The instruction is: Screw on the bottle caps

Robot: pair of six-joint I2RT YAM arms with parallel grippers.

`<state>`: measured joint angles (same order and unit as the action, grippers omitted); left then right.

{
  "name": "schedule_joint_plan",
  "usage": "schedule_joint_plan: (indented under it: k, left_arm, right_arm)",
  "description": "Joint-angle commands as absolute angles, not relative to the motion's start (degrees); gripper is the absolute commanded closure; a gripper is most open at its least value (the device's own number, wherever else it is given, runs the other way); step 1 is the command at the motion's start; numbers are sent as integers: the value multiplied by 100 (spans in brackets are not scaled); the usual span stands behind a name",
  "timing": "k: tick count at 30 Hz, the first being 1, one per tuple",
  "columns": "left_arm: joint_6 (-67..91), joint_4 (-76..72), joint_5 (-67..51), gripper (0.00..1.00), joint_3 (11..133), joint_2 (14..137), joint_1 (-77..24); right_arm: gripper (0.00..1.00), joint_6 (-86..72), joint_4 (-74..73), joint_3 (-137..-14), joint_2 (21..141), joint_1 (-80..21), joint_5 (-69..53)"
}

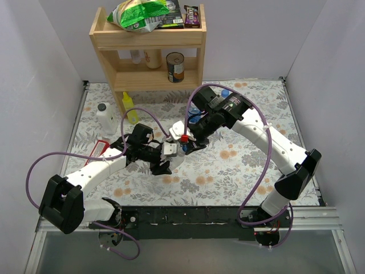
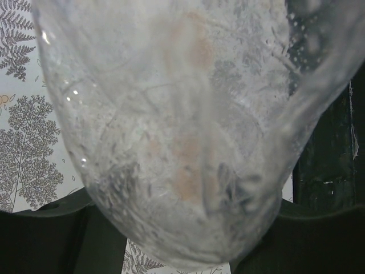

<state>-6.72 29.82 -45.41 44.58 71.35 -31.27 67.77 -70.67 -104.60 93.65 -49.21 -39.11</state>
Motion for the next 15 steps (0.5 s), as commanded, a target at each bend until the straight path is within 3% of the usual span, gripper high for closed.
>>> schedule_joint_plan:
  k: [1, 15]
  left_arm:
    - [-589, 2689, -4790, 100, 4544, 6873, -3146]
    - [165, 1654, -4254, 100, 4386, 6522, -3146]
  right_arm:
    - [72, 6724, -7102, -10503, 9396, -4992, -3797]
    - [73, 6146, -6908, -10248, 9571, -5001, -3648]
